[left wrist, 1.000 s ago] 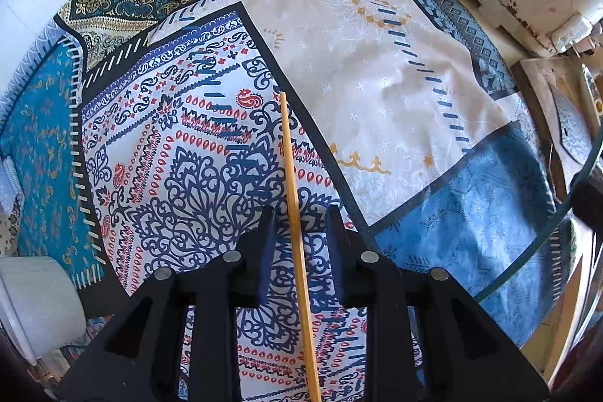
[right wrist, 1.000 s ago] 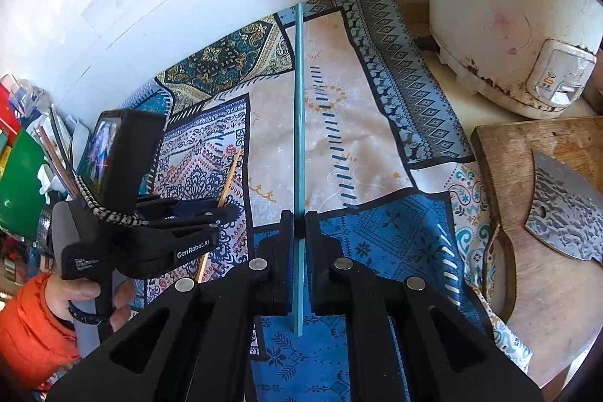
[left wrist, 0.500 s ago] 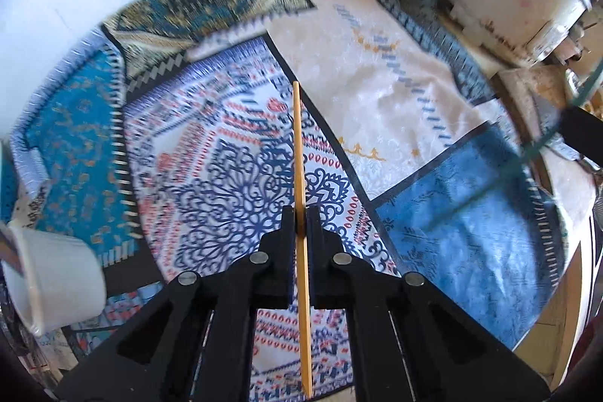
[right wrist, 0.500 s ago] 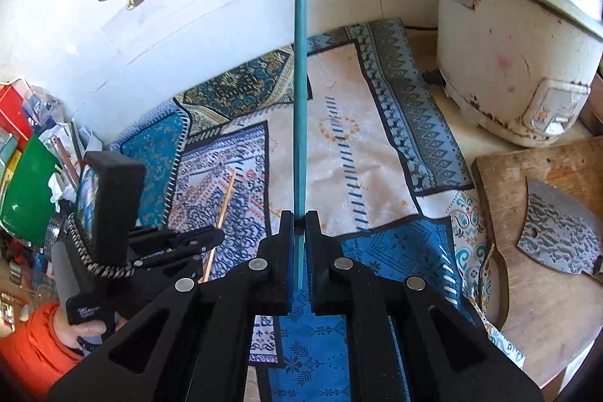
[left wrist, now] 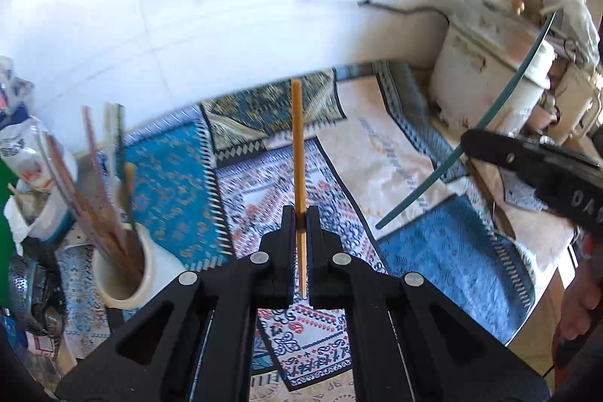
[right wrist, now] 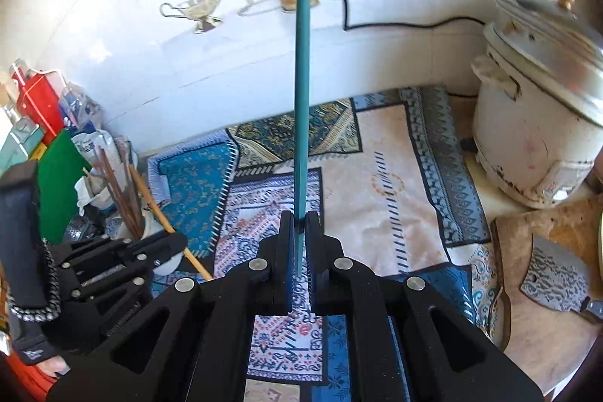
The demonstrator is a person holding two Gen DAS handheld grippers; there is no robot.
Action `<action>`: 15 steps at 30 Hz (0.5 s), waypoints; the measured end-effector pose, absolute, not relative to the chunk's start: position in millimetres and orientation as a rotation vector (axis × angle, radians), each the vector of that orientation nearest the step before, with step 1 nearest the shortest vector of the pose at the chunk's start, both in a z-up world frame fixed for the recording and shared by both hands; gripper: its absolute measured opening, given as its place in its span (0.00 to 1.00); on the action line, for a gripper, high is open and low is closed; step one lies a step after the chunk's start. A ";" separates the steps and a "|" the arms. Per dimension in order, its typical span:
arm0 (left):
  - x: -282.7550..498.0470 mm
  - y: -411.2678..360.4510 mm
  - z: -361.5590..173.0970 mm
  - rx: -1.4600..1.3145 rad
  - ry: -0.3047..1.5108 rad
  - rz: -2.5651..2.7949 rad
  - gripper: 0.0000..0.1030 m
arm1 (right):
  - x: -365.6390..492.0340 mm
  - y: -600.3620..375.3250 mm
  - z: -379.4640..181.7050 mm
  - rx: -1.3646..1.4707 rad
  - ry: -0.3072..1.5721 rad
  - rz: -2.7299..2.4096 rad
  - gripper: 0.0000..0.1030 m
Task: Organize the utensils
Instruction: 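Lift the bamboo and teal chopsticks toward the white cup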
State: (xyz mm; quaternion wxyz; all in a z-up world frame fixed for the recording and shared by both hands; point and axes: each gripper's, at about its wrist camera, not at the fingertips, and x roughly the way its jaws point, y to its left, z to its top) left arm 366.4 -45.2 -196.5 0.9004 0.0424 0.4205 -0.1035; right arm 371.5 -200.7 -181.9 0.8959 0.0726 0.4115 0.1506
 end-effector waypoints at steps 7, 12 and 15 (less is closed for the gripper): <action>345.1 0.0 -142.6 0.035 0.737 -0.148 0.03 | 368.6 -156.3 -150.2 0.102 0.795 0.385 0.05; 330.9 39.0 -112.3 -0.002 0.670 -0.097 0.03 | 366.0 -119.7 -129.2 0.078 0.753 0.449 0.05; 325.4 63.3 -102.0 -0.021 0.644 -0.060 0.03 | 366.4 -96.2 -120.2 0.065 0.735 0.489 0.05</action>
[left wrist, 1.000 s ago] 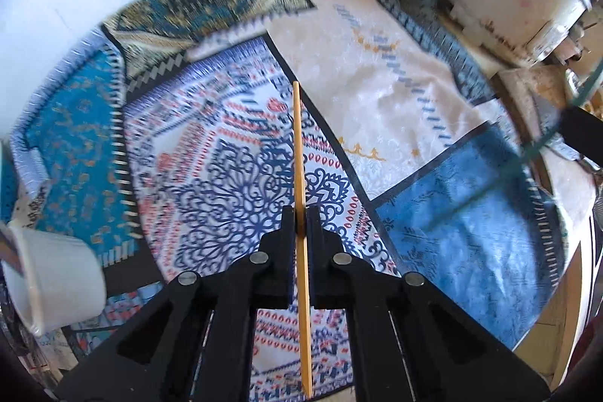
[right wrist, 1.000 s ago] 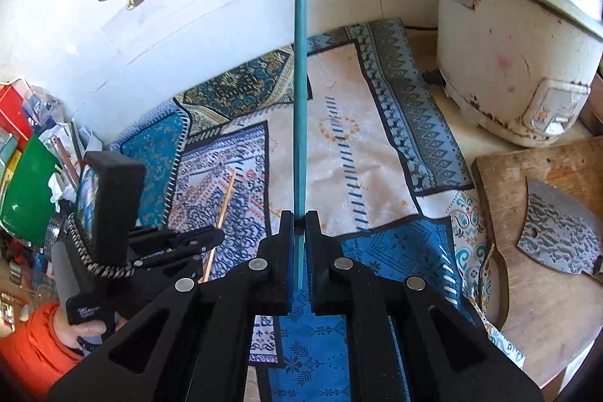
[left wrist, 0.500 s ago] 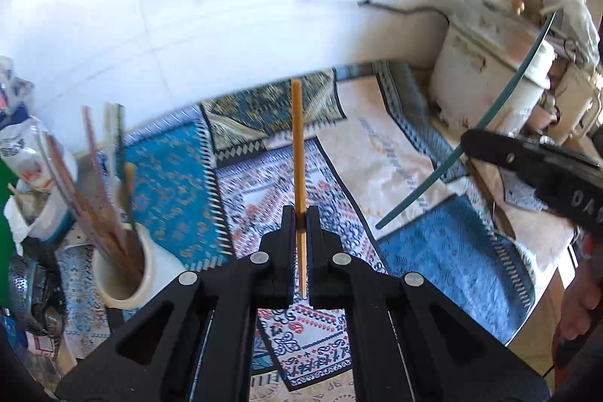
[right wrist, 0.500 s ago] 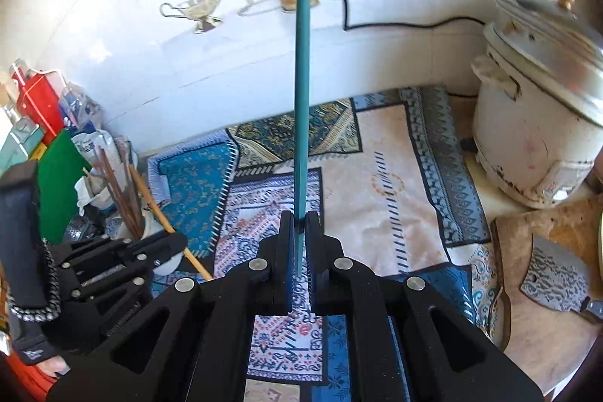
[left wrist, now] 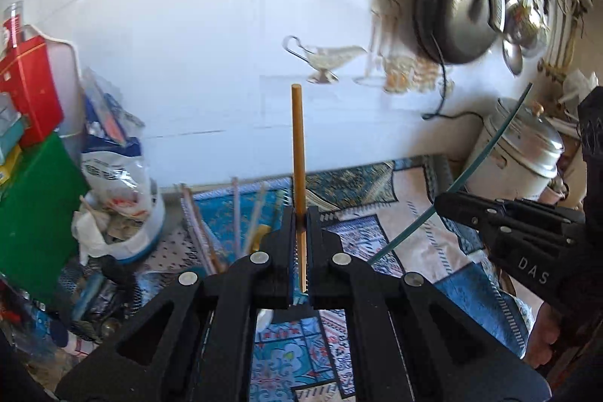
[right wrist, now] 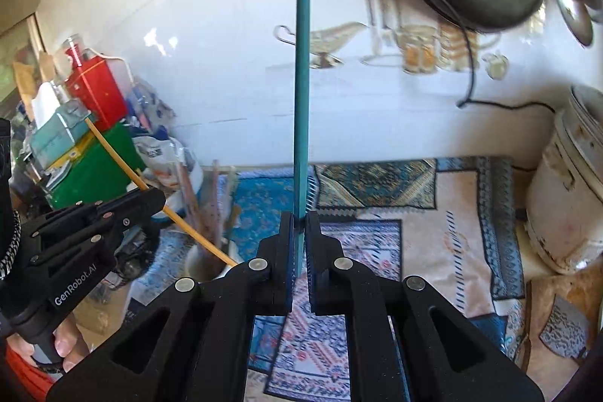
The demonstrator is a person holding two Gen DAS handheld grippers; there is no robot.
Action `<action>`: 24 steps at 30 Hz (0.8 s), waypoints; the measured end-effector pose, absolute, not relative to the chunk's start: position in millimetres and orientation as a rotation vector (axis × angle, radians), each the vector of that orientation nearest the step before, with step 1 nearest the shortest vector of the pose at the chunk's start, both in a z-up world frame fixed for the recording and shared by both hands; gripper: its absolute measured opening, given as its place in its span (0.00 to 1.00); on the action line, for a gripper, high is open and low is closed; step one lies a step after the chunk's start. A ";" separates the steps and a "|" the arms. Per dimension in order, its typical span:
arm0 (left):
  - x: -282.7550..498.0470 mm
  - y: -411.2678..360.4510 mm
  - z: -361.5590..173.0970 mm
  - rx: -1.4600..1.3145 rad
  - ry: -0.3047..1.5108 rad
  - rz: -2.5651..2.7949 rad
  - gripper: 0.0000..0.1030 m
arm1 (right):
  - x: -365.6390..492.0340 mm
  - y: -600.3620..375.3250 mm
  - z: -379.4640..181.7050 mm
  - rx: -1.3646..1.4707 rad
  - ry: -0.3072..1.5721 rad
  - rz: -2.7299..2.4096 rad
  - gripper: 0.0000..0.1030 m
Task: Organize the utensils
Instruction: 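Lift the bamboo and teal chopsticks toward the white cup, then insert the bamboo and teal chopsticks into the white cup and open both tools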
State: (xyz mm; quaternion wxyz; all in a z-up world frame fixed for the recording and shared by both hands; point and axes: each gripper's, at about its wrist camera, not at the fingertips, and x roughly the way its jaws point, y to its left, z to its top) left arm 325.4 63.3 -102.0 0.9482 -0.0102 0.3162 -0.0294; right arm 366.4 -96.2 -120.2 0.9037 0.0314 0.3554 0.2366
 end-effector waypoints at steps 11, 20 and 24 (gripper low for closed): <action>321.1 137.2 -105.9 -0.086 0.653 0.054 0.03 | 372.2 -20.7 -128.5 0.030 0.763 0.608 0.05; 348.2 155.6 -171.3 -0.096 0.815 0.052 0.03 | 388.0 22.8 -188.0 -0.029 0.922 0.624 0.05; 359.6 161.2 -192.9 -0.128 0.897 0.025 0.03 | 397.6 31.2 -212.0 -0.053 0.998 0.613 0.05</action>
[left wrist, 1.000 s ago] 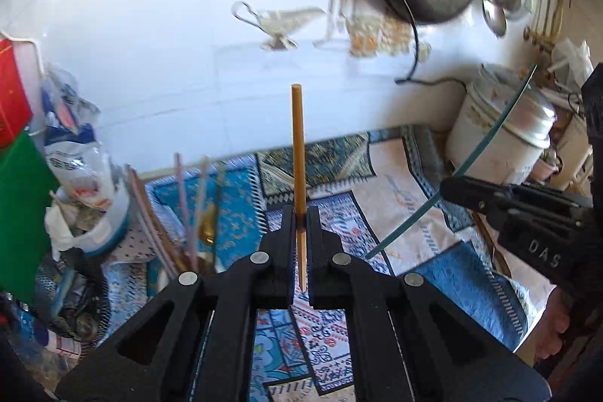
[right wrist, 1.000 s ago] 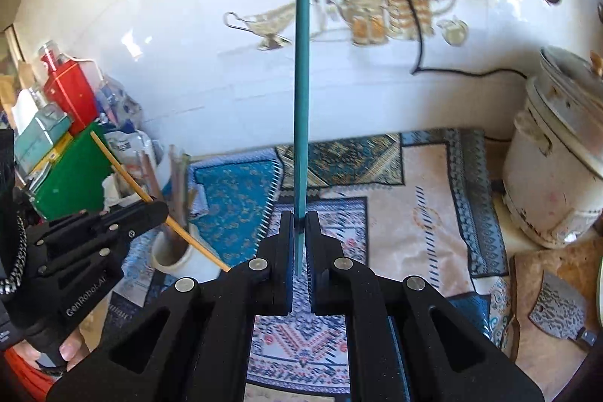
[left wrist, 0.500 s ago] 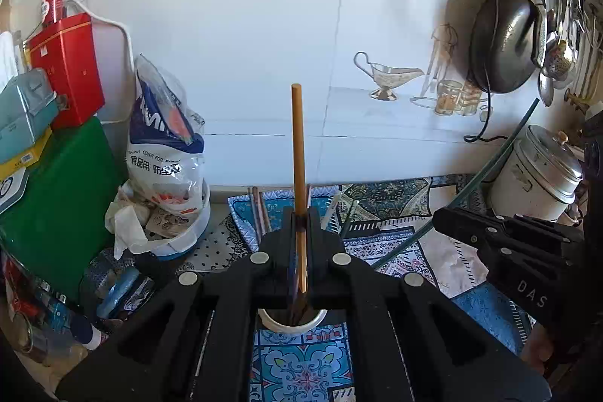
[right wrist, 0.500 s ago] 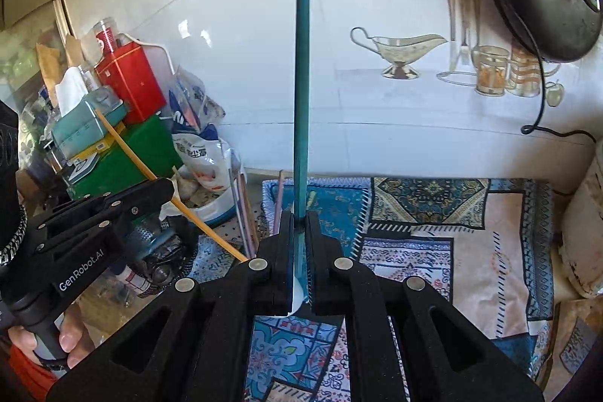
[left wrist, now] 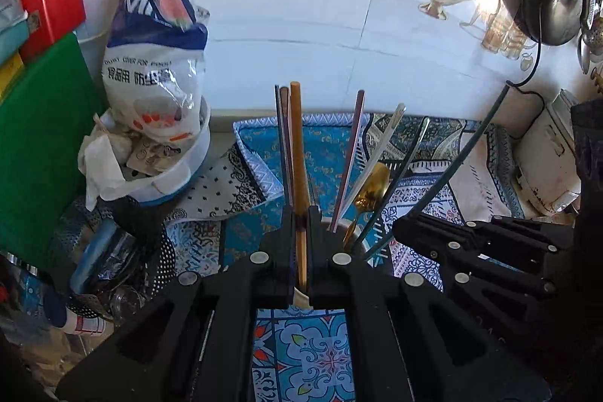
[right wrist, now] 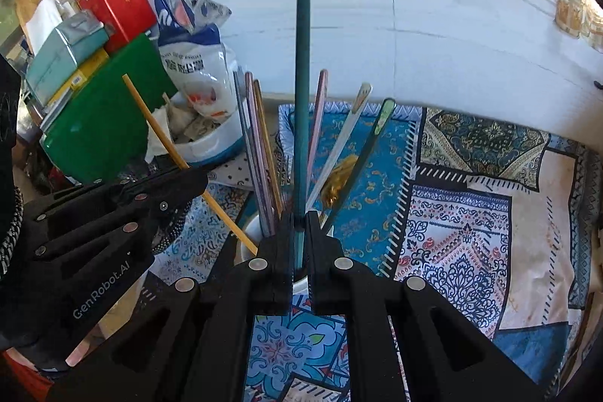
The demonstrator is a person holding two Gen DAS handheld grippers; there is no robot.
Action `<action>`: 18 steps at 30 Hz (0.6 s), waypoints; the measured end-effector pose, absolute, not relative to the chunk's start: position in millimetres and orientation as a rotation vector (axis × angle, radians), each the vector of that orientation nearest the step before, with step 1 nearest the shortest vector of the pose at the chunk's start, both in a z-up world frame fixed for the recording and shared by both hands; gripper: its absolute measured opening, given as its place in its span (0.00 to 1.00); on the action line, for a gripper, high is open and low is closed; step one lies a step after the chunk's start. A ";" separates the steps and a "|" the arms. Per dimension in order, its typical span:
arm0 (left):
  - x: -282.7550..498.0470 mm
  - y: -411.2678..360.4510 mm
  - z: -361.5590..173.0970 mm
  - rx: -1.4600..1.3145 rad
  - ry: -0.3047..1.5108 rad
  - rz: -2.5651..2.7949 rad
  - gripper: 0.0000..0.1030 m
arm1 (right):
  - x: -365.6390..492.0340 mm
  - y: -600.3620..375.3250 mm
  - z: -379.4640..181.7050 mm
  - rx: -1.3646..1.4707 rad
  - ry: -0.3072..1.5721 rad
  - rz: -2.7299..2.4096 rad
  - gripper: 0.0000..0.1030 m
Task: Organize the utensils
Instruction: 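Insert the bamboo and teal chopsticks into the white cup and open both tools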
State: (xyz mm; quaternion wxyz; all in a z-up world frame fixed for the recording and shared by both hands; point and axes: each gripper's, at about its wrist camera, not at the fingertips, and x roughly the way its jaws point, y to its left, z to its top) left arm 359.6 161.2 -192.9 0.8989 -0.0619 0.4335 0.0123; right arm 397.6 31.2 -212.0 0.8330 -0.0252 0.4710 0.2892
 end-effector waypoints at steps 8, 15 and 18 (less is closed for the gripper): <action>377.8 163.7 -194.3 -0.150 0.966 0.040 0.05 | 416.7 31.7 -220.2 -0.097 1.072 0.607 0.06; 351.3 158.3 -148.2 -0.193 0.843 0.114 0.28 | 403.4 6.4 -177.2 -0.124 0.964 0.640 0.16; 327.4 149.2 -125.5 -0.210 0.779 0.135 0.30 | 387.0 -10.9 -151.2 -0.121 0.894 0.672 0.16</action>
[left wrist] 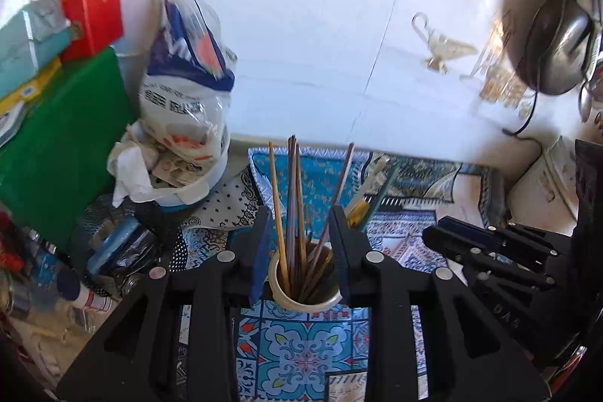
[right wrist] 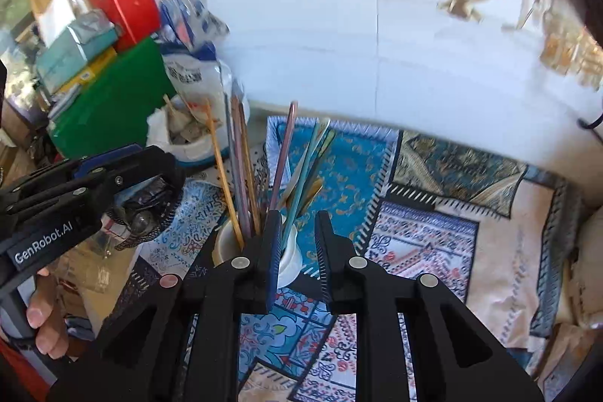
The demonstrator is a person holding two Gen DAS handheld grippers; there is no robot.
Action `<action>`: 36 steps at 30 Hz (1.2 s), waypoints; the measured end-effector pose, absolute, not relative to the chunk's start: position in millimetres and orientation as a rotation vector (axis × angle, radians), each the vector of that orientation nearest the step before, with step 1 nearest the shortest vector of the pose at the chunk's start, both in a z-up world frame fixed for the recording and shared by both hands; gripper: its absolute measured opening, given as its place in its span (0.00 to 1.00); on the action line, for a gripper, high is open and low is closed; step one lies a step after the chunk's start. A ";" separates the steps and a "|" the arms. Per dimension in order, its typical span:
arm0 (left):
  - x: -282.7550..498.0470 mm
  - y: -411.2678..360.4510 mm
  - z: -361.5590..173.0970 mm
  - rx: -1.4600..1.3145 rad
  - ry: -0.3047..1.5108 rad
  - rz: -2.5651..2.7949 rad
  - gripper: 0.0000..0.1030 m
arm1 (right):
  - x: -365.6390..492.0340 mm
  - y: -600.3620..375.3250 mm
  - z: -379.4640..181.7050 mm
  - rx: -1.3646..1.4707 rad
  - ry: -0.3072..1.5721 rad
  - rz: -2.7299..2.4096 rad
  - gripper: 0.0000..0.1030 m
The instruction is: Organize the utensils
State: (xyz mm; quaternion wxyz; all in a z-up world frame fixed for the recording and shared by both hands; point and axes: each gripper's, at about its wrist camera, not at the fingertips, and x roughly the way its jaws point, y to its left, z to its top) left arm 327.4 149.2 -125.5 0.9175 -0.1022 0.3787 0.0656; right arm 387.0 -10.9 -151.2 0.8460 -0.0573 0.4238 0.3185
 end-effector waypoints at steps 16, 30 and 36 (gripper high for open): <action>135.3 59.4 -0.7 -0.111 0.314 0.097 0.43 | 205.5 -114.1 -10.4 0.030 0.366 0.673 0.16; -9.1 20.0 9.8 -0.018 0.174 0.152 0.99 | 76.4 -155.3 -0.5 0.036 0.179 0.406 0.98; -27.0 14.2 10.5 -0.013 0.153 0.159 0.99 | 57.5 -161.5 1.0 0.025 0.159 0.369 1.00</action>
